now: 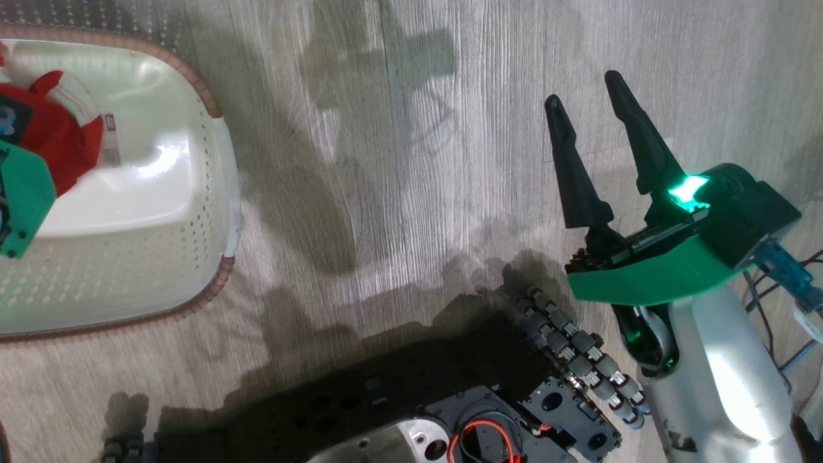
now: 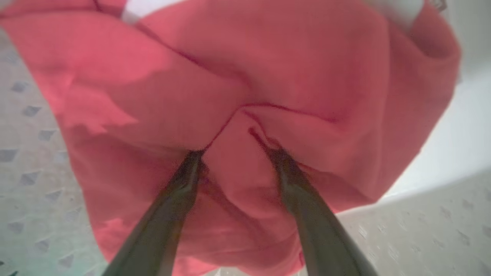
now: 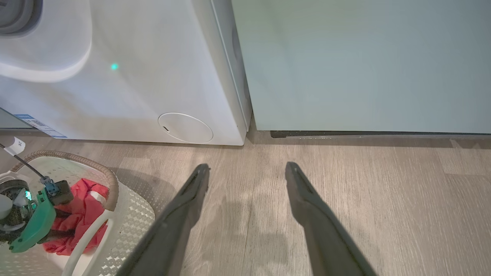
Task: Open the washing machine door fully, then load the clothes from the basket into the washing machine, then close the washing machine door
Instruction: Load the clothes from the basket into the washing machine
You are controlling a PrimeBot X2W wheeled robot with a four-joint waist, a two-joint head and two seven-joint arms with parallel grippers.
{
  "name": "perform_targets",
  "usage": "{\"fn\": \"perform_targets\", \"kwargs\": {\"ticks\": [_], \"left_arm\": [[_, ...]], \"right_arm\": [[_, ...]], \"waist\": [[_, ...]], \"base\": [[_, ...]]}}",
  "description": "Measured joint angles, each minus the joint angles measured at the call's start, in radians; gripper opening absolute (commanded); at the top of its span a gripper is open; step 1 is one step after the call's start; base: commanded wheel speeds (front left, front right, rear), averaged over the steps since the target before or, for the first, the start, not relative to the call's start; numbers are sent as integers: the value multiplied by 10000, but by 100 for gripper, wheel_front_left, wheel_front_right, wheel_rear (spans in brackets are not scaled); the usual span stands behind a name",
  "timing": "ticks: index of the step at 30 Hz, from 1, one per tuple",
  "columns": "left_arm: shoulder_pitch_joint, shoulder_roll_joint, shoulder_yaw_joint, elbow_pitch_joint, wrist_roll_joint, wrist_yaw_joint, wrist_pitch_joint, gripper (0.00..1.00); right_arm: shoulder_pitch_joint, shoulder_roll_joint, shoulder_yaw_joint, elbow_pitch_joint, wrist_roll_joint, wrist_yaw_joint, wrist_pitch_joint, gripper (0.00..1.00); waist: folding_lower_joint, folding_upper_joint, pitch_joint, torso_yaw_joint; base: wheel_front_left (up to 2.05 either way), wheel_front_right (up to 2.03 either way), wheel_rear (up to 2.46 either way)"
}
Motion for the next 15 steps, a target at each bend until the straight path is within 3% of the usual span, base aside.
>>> {"fn": "perform_targets", "kwargs": {"ticks": [1,2,3,15], "left_arm": [[-20,2,0,0,-56,-17,25,100],[-20,4,6,0,-128,-84,121,54],[-18,4,13,2,-194,-96,138,0],[160,23,90,36,-690,-249,10,0]], "right_arm": [[0,0,-8,0,-4,0,0,100],[0,0,-8,2,-27,0,0,100],[-1,0,-6,2,-54,0,0,100],[-66,0,40,56,-38,0,0,100]], "waist": [[0,0,13,1],[0,0,13,0],[0,0,7,-5],[0,0,-310,-129]], "base": [[0,0,0],[0,0,0],[0,0,0],[0,0,0]]}}
